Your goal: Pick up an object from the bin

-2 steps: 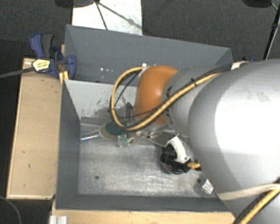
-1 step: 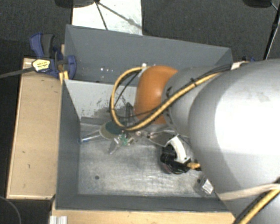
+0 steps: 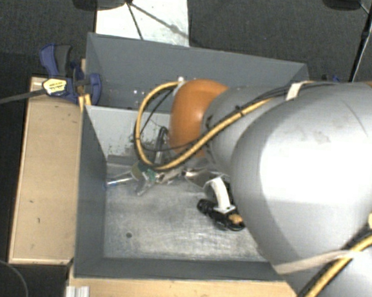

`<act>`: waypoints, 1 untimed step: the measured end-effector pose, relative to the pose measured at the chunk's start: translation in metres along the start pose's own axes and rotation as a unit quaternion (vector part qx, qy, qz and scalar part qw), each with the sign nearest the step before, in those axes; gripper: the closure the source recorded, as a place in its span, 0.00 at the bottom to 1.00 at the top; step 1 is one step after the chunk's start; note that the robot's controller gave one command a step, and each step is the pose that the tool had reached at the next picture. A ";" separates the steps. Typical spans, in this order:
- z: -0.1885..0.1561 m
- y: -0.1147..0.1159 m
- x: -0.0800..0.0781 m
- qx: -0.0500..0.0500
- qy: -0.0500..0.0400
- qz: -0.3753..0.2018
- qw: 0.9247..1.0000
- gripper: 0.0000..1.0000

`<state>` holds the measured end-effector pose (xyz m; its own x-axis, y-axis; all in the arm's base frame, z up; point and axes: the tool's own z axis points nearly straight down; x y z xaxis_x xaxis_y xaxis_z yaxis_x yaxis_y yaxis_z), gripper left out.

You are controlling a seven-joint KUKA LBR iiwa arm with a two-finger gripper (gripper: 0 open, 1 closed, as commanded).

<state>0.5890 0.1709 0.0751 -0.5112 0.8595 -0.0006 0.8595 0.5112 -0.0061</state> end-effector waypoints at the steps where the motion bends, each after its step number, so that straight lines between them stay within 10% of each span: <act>1: -0.013 0.003 0.032 -0.002 -0.004 -0.027 1.000 0.00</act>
Offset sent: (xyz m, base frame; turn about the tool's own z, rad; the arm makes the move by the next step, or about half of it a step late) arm -0.0288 0.0624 0.0238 -0.0883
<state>0.5750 0.1996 0.0881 -0.5564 0.8309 -0.0074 0.8309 0.5564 -0.0019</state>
